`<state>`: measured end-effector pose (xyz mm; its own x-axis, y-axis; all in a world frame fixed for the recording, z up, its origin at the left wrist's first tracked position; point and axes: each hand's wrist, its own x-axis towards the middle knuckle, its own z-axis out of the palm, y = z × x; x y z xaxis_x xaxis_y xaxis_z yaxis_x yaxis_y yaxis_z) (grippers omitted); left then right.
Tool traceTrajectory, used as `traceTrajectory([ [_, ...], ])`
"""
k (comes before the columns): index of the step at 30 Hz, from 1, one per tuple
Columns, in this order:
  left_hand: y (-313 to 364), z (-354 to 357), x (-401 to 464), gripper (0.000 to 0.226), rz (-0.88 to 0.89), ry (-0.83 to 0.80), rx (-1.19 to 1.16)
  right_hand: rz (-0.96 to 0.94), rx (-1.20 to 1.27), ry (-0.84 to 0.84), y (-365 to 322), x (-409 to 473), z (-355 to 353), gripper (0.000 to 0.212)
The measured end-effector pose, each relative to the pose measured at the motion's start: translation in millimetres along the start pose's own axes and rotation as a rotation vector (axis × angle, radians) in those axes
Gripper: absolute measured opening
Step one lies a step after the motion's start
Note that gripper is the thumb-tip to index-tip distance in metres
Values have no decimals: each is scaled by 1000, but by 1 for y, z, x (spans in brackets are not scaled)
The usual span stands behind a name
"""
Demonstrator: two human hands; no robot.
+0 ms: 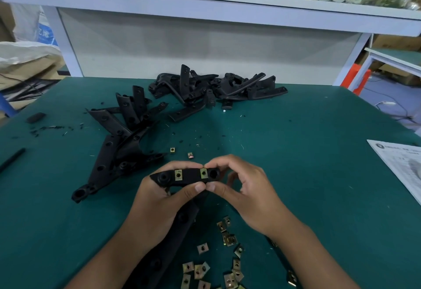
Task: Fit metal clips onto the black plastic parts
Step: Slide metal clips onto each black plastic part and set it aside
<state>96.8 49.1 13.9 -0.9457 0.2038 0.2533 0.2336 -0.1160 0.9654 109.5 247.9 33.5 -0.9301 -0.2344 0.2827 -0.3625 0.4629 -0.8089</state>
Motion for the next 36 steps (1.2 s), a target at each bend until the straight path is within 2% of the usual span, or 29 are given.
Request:
traceTrajectory([
  [8, 1, 4, -1, 43, 11, 54, -132, -23, 0, -13, -1, 0, -1, 22],
  [16, 4, 6, -1, 25, 55, 35, -120, -34, -14, -9, 0, -1, 0, 25],
  [21, 10, 5, -1, 37, 6, 20, -138, -57, 22, 97, 0, -1, 6, 33],
  [24, 8, 2, 0, 30, 25, -2, -80, -39, 75, 119, 2, -2, 9, 38],
  [31, 9, -1, 1, 25, 31, -60, -85, -74, 4, 111, 3, -1, 10, 30],
  [36, 23, 3, -3, 32, 13, 38, -131, -51, 86, 187, -14, -2, -6, 25],
])
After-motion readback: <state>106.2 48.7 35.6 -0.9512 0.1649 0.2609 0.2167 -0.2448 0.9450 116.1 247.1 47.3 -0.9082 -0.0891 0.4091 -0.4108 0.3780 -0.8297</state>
